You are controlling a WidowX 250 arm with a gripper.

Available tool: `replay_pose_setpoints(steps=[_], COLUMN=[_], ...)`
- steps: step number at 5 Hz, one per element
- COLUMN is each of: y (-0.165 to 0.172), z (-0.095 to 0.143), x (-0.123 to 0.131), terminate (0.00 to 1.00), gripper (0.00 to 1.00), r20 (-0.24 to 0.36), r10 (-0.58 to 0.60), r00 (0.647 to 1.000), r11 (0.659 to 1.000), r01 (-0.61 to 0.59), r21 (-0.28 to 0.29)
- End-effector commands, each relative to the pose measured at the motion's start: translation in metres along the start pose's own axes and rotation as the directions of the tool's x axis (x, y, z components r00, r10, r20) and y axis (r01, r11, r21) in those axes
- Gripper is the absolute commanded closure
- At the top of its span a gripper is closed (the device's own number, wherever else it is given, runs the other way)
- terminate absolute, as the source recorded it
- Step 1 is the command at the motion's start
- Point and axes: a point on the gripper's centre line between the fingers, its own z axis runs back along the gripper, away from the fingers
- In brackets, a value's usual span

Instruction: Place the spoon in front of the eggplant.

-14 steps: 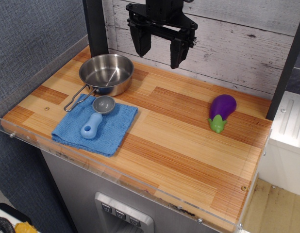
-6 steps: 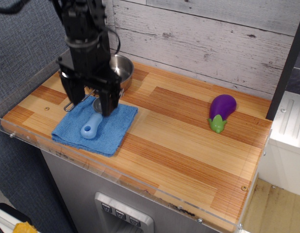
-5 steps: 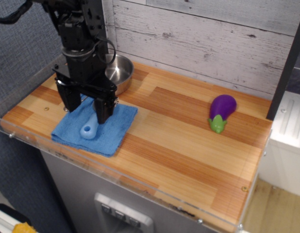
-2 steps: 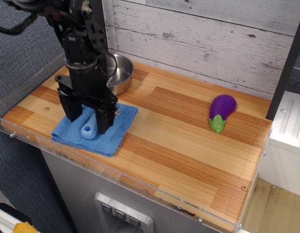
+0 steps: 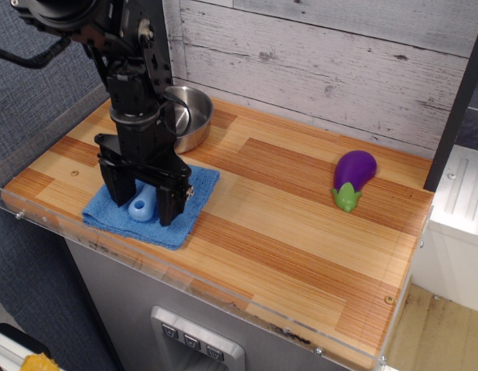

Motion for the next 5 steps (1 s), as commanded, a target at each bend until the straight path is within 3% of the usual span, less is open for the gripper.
replay_pose_setpoints(steps=[1,2,4,5], y=[-0.003,-0.006,-0.013,-0.03], z=[0.007,0.007,0.013,0.053], x=[0.009,0.01,0.012,0.013], terminate=[0.0,0.0,0.0,0.0], gripper=[0.0,1.0,1.0,1.0], r20=[0.039,0.037,0.026,0.09], r10=[-0.015,-0.026,-0.028,-0.005], r00=[0.999,0.999,0.999,0.996], r11=[1.0,1.0,0.999,0.996], r01=[0.015,0.026,0.028,-0.003], r21=[0.012,0.01,0.019,0.091])
